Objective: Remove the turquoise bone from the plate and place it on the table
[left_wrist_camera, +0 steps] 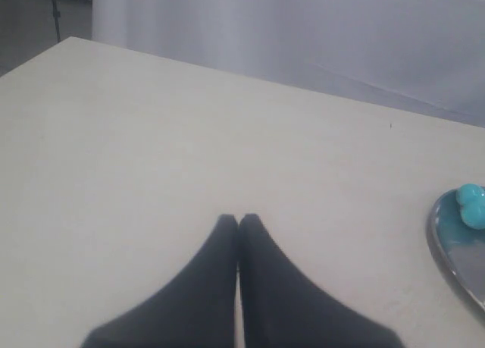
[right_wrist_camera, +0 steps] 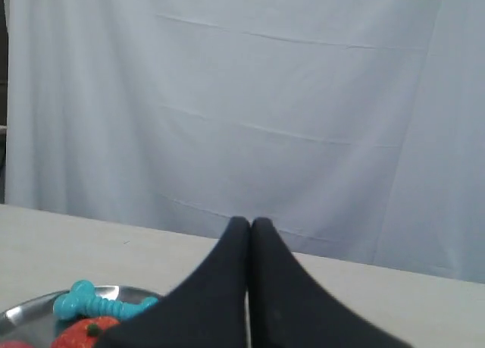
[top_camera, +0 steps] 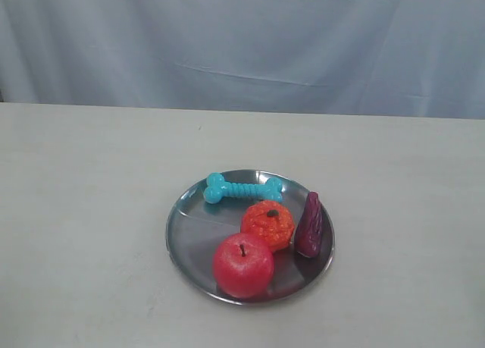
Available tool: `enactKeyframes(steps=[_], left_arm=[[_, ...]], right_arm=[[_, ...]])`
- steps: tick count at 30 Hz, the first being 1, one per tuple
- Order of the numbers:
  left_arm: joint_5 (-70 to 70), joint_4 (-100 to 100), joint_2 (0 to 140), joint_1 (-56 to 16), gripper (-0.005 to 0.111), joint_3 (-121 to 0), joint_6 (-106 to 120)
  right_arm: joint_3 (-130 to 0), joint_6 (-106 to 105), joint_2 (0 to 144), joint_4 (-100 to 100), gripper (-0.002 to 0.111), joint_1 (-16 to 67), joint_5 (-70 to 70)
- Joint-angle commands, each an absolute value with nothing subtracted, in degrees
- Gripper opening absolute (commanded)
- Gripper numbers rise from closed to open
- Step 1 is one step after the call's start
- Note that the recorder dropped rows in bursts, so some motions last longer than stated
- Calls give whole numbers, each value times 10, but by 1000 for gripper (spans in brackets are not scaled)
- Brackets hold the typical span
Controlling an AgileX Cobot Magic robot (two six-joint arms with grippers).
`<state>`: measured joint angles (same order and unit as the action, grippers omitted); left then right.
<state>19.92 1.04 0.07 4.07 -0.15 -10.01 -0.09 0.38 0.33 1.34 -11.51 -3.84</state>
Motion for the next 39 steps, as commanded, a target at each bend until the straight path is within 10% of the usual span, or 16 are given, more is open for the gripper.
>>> enactKeyframes(steps=[1, 13, 39], left_arm=[[196, 12, 0, 38, 0, 0, -101], [196, 12, 0, 38, 0, 0, -101], [196, 12, 0, 38, 0, 0, -101]], right_arm=[[0, 29, 0, -14, 0, -119, -61], [-93, 53, 74, -76, 0, -119, 100], [-741, -274, 845, -133, 0, -39, 475]])
